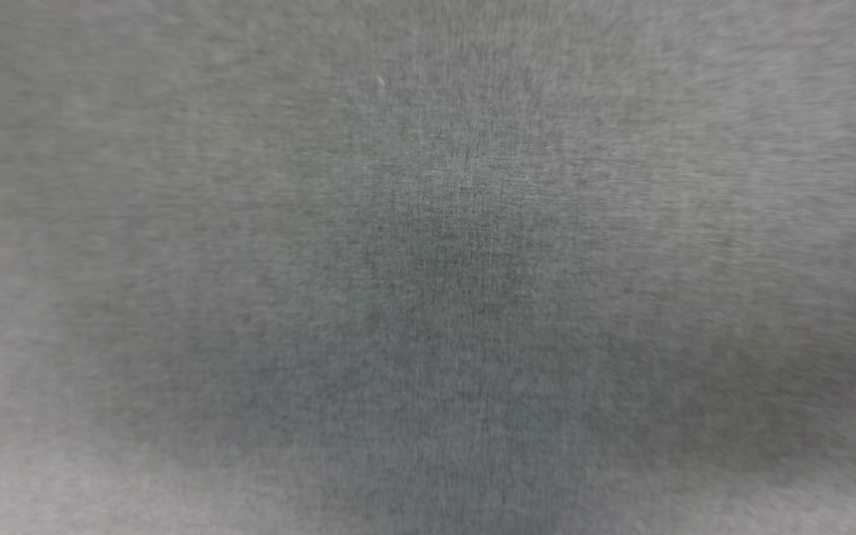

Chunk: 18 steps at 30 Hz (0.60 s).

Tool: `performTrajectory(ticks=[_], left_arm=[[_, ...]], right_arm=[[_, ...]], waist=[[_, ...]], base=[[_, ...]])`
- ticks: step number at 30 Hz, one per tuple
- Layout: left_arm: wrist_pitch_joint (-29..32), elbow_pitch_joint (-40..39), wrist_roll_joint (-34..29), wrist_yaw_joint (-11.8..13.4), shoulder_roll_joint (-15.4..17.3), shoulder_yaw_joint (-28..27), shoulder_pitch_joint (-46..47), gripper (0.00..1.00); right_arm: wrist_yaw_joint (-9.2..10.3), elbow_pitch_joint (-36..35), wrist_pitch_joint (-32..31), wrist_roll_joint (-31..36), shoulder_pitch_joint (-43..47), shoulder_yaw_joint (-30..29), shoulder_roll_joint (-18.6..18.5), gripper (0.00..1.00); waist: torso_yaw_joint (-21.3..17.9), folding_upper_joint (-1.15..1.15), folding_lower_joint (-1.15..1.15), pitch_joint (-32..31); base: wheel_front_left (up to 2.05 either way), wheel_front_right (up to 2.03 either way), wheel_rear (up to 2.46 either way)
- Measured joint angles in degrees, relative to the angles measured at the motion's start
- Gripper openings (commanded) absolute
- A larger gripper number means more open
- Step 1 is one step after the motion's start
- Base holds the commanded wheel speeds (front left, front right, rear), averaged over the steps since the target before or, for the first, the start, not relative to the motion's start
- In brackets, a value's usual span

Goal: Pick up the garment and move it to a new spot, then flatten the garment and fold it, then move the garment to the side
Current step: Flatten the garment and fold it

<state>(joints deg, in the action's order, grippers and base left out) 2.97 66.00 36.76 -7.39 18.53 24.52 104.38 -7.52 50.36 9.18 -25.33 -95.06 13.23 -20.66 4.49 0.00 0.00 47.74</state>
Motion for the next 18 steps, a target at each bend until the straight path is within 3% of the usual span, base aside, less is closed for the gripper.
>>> performTrajectory(ticks=[11,18], left_arm=[[7.72,-5.98,5.75,-0.14,2.86,8.03,-17.67,0.0],[8.76,-12.0,10.4,-0.14,6.31,11.47,-30.23,0.0]], right_arm=[[0.0,-5.8,-15.19,-13.52,19.31,10.61,-6.47,0.0],[0.0,-13.51,-21.2,-21.17,32.52,10.4,-12.87,0.0]], waist=[[-0.12,0.0,0.0,-13.57],[0.26,0.0,0.0,-21.97]], base=[[0.0,0.0,0.0],[0.0,0.0,0.0]])
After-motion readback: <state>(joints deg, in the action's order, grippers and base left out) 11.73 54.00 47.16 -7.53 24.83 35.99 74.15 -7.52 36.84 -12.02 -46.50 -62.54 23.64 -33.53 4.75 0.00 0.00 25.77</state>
